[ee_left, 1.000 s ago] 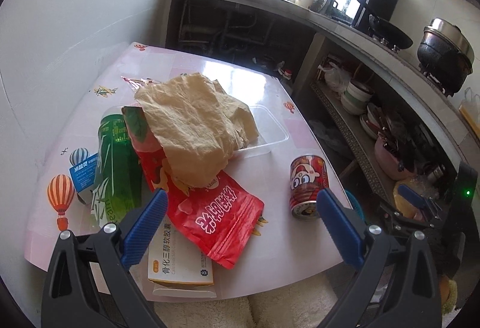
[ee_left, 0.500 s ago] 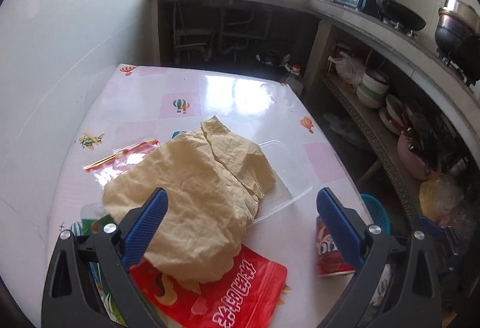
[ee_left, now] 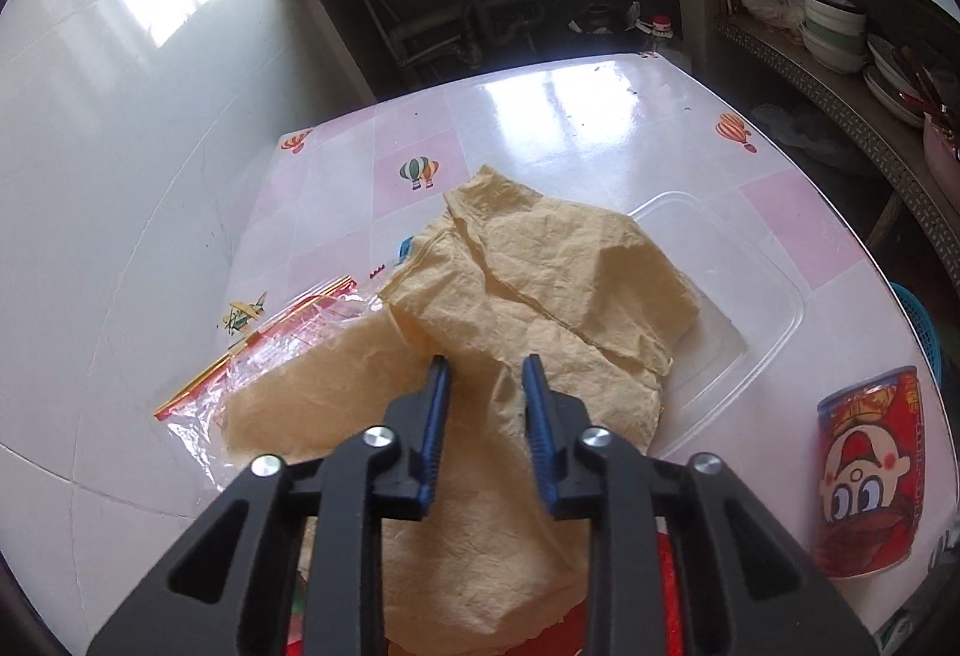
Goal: Collect trash
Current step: 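Reach the left gripper to the tan paper towel and grasp it, then lift the paper towel with the left gripper while the right gripper grasps clear plastic bags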
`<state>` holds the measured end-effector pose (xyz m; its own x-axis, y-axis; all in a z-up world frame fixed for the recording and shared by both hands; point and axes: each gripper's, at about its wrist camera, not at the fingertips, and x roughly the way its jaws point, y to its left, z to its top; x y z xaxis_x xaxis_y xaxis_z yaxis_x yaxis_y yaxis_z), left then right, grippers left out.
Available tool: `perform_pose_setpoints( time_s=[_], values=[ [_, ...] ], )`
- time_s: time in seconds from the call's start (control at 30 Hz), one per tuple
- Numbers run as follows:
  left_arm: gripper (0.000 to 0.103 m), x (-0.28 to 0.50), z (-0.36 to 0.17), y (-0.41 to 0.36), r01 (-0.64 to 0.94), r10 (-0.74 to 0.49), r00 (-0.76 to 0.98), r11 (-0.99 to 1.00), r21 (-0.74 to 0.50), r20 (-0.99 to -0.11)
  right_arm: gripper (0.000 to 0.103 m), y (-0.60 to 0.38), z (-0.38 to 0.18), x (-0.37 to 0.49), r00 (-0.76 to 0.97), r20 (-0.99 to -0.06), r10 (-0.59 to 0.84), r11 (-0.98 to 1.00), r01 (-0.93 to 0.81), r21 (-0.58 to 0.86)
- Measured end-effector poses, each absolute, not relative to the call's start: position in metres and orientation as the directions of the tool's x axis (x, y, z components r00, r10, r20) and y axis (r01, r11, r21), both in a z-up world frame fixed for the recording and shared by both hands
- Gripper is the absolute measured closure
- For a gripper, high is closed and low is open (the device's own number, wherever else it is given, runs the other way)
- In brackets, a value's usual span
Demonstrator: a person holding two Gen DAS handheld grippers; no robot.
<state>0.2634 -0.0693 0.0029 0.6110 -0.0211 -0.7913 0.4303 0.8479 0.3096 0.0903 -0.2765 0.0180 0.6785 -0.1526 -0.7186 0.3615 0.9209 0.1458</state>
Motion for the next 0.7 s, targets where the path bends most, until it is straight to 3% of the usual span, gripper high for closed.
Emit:
perform_pose_setpoints(
  time_s=[0.13, 0.7],
  values=[
    [0.101, 0.257, 0.008, -0.067, 0.435, -0.047, 0.620, 0.851, 0.294, -0.783, 0.008, -0.279, 0.018, 0.090, 0.683, -0.716, -0.146, 0.918, 0.363, 0.159],
    [0.103, 0.187, 0.124, 0.001, 0.409, -0.288, 0.757, 0.909, 0.081, -0.586, 0.008, -0.279, 0.026, 0.078, 0.709, -0.694, -0.126, 0.910, 0.361, 0.203]
  ],
)
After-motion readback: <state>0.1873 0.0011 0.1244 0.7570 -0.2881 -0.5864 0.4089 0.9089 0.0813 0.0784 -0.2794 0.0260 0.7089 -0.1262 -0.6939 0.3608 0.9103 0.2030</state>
